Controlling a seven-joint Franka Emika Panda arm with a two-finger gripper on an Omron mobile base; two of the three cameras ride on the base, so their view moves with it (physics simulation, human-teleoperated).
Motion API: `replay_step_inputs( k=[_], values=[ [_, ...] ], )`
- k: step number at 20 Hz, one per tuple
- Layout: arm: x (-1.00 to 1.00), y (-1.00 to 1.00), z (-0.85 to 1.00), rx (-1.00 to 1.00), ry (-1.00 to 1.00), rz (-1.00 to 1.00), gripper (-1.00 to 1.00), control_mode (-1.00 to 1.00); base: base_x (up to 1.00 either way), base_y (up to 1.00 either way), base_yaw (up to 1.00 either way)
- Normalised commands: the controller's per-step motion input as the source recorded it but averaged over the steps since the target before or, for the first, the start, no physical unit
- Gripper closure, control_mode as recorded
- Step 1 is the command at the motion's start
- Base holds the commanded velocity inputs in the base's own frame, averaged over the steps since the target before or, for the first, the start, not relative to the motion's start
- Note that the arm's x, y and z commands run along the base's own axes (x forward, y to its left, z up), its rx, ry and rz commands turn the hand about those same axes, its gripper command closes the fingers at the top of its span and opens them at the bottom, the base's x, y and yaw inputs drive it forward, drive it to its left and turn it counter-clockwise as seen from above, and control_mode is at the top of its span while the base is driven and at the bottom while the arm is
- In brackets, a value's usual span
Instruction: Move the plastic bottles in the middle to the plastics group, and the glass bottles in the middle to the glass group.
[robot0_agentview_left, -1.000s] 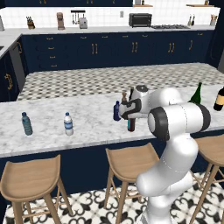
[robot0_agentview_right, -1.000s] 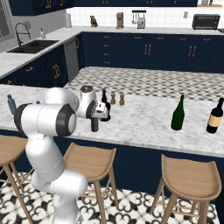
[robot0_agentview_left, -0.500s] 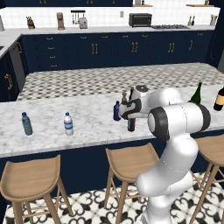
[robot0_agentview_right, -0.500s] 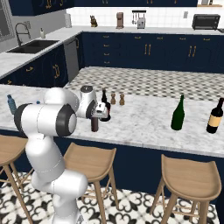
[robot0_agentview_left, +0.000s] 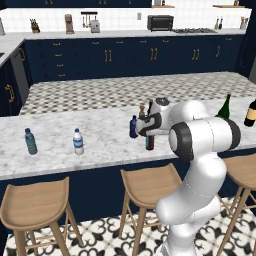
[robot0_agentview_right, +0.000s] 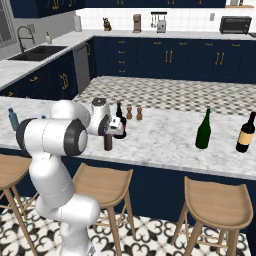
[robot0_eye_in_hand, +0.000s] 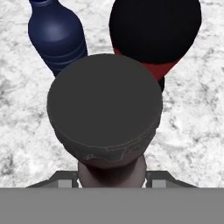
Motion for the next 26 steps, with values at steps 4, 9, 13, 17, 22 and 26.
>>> replay_step_inputs(
  k=[4,9,13,17,22,26],
  values=[
    [-0.2,-0.07,0.0,0.0,-0.04,0.0,1.0,-1.0,0.0,0.0,0.0],
    [-0.44,-0.45,0.26,0.0,-0.02,0.0,1.0,-1.0,0.0,0.0,0.0],
    [-0.41,-0.71,0.41,0.0,0.0,0.0,1.0,-1.0,0.0,0.0,0.0],
    [-0.08,-0.78,0.47,0.0,0.0,0.0,1.0,-1.0,0.0,0.0,0.0],
    [-0.01,-0.88,0.4,0.0,0.0,0.0,1.0,-1.0,0.0,0.0,0.0],
    [0.0,-0.95,0.05,0.0,0.0,0.0,1.0,-1.0,0.0,0.0,0.0]
  ],
)
